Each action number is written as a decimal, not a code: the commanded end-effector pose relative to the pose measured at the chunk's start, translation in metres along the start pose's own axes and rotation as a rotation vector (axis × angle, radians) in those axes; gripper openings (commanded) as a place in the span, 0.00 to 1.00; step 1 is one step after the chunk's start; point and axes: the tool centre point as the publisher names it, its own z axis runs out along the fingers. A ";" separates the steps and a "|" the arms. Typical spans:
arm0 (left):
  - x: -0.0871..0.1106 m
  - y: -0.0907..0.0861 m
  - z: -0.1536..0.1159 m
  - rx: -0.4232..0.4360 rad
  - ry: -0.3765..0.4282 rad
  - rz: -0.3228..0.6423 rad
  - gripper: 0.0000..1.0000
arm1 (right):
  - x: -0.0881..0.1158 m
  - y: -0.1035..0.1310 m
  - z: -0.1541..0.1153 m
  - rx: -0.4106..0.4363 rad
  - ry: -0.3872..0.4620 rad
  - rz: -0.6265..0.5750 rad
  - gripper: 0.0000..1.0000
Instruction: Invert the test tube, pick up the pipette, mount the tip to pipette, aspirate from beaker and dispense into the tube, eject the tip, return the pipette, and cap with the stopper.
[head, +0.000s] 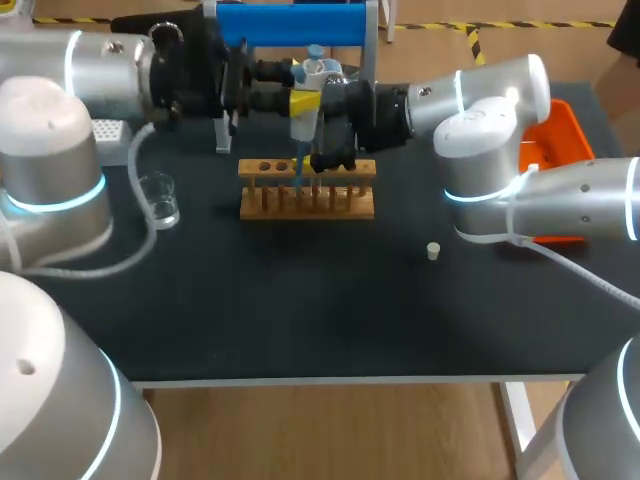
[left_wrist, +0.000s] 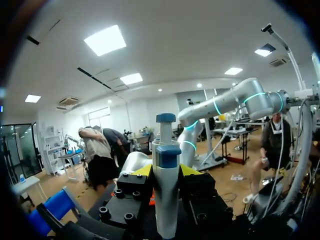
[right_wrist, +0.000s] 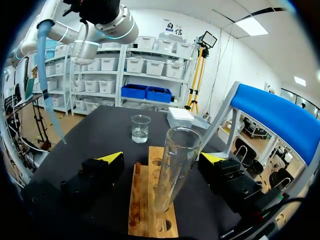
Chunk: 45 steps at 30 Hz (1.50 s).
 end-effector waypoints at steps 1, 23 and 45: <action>0.003 0.004 0.010 0.007 -0.084 -0.004 0.00 | 0.000 -0.001 0.001 -0.001 -0.001 -0.001 1.00; 0.000 0.027 0.022 0.034 -0.128 -0.114 0.00 | 0.000 -0.001 0.001 -0.001 -0.001 -0.001 1.00; 0.000 0.027 0.022 0.034 -0.128 -0.114 0.00 | 0.001 0.001 -0.025 -0.011 -0.020 0.000 1.00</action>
